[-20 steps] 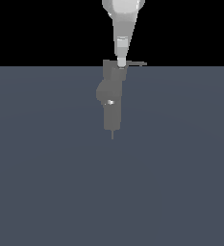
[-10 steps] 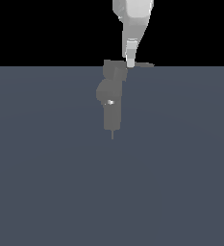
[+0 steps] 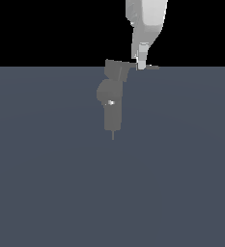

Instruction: Turn on the faucet by rotating a designated handle.

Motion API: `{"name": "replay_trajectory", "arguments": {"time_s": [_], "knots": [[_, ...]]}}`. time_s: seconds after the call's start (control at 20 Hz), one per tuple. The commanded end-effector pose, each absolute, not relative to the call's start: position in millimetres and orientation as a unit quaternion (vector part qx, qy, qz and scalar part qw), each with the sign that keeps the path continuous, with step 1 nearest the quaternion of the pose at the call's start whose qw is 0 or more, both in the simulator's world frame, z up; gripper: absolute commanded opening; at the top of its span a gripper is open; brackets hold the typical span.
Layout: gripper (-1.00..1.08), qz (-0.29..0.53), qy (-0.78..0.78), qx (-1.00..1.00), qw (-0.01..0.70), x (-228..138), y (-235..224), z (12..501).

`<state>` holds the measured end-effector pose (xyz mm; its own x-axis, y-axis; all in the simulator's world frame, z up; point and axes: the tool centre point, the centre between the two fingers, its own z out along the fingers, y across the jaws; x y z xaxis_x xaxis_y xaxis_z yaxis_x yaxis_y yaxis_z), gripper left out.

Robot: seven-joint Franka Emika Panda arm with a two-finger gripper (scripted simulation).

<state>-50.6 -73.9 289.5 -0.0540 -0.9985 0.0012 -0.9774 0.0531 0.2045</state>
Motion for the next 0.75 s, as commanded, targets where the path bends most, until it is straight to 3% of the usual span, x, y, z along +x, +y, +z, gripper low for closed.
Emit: {"name": "replay_trajectory", "arguments": {"time_s": [0.0,0.7], "knots": [[-1.0,-0.072,-0.726,0.681,0.07,-44,-87,289],[-1.0,-0.071,-0.73,0.677,0.069,-19,-124,284]]}}
